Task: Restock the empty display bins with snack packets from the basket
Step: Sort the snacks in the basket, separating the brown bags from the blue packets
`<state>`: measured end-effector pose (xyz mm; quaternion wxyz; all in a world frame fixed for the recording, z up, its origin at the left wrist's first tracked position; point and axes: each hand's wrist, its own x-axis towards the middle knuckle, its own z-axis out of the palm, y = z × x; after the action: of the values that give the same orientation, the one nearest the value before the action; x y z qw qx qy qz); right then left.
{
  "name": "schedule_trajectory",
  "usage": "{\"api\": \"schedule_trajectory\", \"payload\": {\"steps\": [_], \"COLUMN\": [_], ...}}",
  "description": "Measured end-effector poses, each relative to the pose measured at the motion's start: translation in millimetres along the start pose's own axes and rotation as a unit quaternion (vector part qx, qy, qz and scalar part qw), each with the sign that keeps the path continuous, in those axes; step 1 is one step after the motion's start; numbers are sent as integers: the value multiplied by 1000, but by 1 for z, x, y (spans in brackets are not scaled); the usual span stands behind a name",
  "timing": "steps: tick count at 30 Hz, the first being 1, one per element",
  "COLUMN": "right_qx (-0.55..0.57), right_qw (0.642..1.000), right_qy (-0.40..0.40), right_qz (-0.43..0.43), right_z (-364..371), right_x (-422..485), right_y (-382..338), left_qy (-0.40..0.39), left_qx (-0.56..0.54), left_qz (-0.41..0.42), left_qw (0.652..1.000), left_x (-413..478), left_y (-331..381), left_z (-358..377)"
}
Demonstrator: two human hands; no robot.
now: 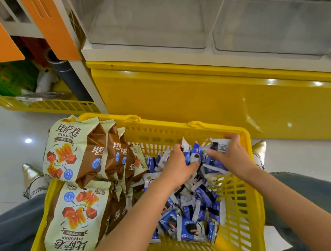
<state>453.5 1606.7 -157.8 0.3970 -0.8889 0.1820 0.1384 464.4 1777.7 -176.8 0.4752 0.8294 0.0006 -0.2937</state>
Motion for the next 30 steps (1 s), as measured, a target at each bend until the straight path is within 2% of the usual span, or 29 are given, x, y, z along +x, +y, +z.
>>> {"api": "schedule_trajectory", "payload": {"steps": [2,5,7,9,11,13,17,19,22,24,25,27,30], "right_qx": [-9,-123,-200,-211,-204,-205,-198,-196,-219,-235,-254,-348,-450], "right_qw": [1000,992,974,959,952,944,927,919,903,898,901,894,850], "right_qy": [14,8,43,57,-7,-116,-279,-318,-360,-366,-346,-255,-136], "right_qz": [19,-16,-94,-179,-227,-232,-154,-125,-84,-59,-61,-124,-237], "right_z": [3,9,12,18,33,56,103,123,149,165,172,184,193], "right_x": [3,-7,-20,-38,-58,-74,-81,-78,-71,-68,-69,-71,-61], "right_y": [3,3,0,-5,-9,-8,-9,-12,-16,-18,-19,-20,-26], "left_qy": [-25,-22,17,89,171,254,438,495,506,476,452,395,362], "left_qx": [31,85,102,129,152,135,118,111,71,29,18,33,7], "left_qz": [-21,-33,10,93,164,206,256,212,68,-41,-89,-151,-160], "left_qw": [999,996,995,983,960,935,854,835,857,878,887,905,918], "left_x": [9,1,-19,-51,-87,-120,-161,-172,-178,-179,-178,-177,-174], "left_y": [2,0,1,2,3,0,-19,-39,-79,-102,-112,-128,-139], "left_z": [8,6,-7,-27,-52,-78,-121,-135,-147,-148,-147,-142,-140]}}
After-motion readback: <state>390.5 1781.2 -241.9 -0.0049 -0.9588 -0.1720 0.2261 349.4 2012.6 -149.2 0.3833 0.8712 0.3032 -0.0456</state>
